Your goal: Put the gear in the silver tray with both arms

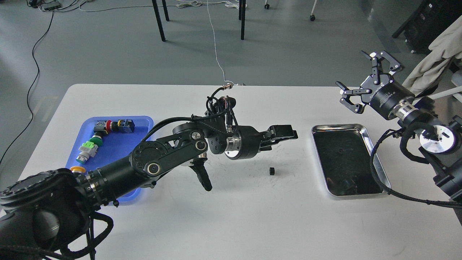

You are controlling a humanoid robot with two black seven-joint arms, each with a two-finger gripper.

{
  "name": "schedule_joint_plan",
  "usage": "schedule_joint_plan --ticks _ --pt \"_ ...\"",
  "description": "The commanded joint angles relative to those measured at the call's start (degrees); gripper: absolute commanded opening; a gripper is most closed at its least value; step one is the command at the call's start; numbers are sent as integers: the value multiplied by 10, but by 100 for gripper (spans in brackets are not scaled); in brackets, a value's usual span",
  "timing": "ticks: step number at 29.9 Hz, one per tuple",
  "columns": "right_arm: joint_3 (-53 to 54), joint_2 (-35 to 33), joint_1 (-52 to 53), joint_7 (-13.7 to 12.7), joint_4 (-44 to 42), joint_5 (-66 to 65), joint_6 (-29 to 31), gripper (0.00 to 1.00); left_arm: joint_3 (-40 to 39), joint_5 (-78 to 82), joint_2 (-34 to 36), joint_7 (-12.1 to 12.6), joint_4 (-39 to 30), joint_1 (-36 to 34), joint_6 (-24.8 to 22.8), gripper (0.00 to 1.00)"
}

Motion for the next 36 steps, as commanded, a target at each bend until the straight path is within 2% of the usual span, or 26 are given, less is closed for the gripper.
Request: schedule_joint_plan --ticks 1,7,8,13,15,19,21,27,30,36 --pt "-68 -17 48 -2 36 -45 -21 97 -17 -11 93 0 -48 -1 2 98" --pt "-167 -40 134 -22 116 -232 -46 96 -18 -6 241 -7 -86 1 8 98" --pt "-180 -43 147 -25 129 -254 -46 97 -18 -5 264 -14 -86 1 8 98" --pt "-315 -54 245 -42 182 -323 -46 97 -16 13 364 -77 -86 5 15 98" --pt "-400 -49 296 -42 207 -352 -45 97 -9 34 394 -106 -86 8 43 98" --pt "-533 4 379 -42 233 -419 -45 97 -4 98 437 -166 -86 34 101 98" --pt "-583 33 405 -43 233 -442 -45 97 -4 119 453 -185 -91 54 107 98" --pt "-692 134 473 -60 224 -478 -37 95 -5 125 482 -193 -123 74 110 98" --pt "-720 173 490 -62 211 -475 -7 93 -5 125 481 -194 -123 78 119 98" --pt "-746 215 482 -62 191 -469 21 92 -6 114 478 -215 -127 82 122 98"
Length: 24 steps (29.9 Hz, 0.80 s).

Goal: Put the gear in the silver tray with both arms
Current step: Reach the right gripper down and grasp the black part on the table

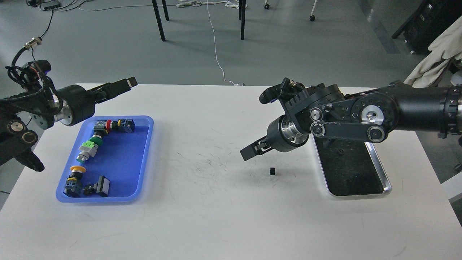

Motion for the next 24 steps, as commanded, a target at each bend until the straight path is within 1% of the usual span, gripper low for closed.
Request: schedule_joint_plan --ticks 1,5,9,14,18,24 --pt "-22 20 -7 0 -10 5 5 92 0 -3 -2 -8 -1 4 2 98" --pt "-33 23 -16 -2 -27 21 5 92 0 -4 -2 -9 -1 9 2 98" --pt "-50 25 -17 -10 -32 22 5 91 0 -4 -6 -10 -2 16 4 98" --pt "-56 25 -32 -10 -45 22 5 90 -2 -4 -10 -10 -2 17 5 98" --pt "-55 32 -50 -10 -68 23 5 83 -3 -4 -13 -10 -2 17 5 98" --pt "-54 48 -65 -9 -83 23 5 77 -3 -4 -14 -19 -2 21 5 98"
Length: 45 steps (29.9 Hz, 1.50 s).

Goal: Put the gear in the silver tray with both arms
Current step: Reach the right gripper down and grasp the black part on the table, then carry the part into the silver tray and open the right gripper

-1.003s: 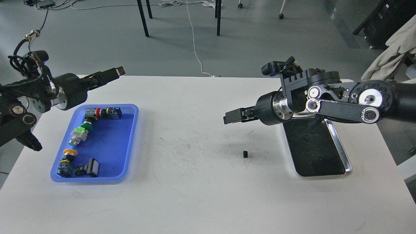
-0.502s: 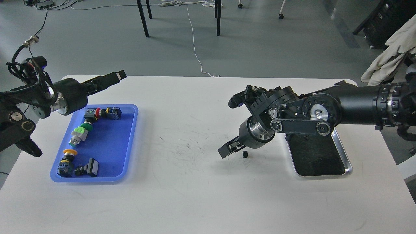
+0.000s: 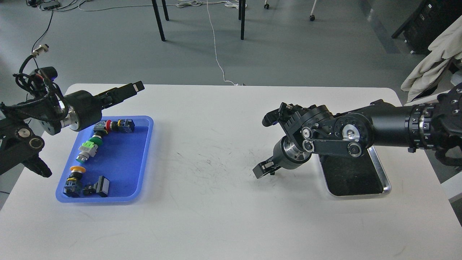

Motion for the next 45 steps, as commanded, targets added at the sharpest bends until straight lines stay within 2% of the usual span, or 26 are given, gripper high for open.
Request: schedule_joint_plan --ticks 1,4,9,18,30,39,45 --pt "1 9 -5 0 -6 0 0 76 0 0 0 -4 0 1 0 98" --pt "1 12 -5 0 -10 1 0 72 -1 0 0 -4 0 0 0 98" --pt "0 18 -5 0 -11 0 0 57 -2 0 0 -4 0 1 0 98" --pt "-1 16 -5 0 -14 -2 0 38 -3 0 0 -4 0 1 0 98" --pt "-2 13 -13 1 -13 -6 0 38 -3 0 0 -6 0 1 0 98" --pt "-2 13 -16 1 -13 -7 0 15 -3 -1 0 -7 0 1 0 98" --pt "1 0 -5 3 -12 -4 0 8 -3 -2 2 -7 0 1 0 98"
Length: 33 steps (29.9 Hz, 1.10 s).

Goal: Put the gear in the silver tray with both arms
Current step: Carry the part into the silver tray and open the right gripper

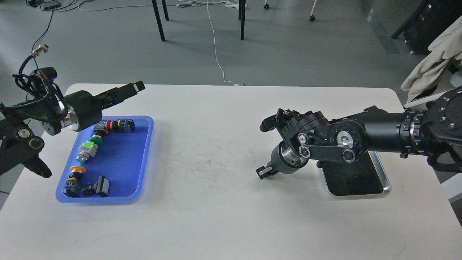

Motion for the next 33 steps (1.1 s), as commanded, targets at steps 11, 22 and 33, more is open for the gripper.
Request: schedule_joint_plan --ticks 11,22,33 --pt "11 -162 78 20 26 -1 0 9 0 0 0 -1 1 0 5 98" --pt "8 -341 37 21 134 -156 0 9 0 0 -8 0 1 1 7 98" --pt "10 -345 -30 21 119 -264 0 9 1 0 -16 1 1 1 7 98"
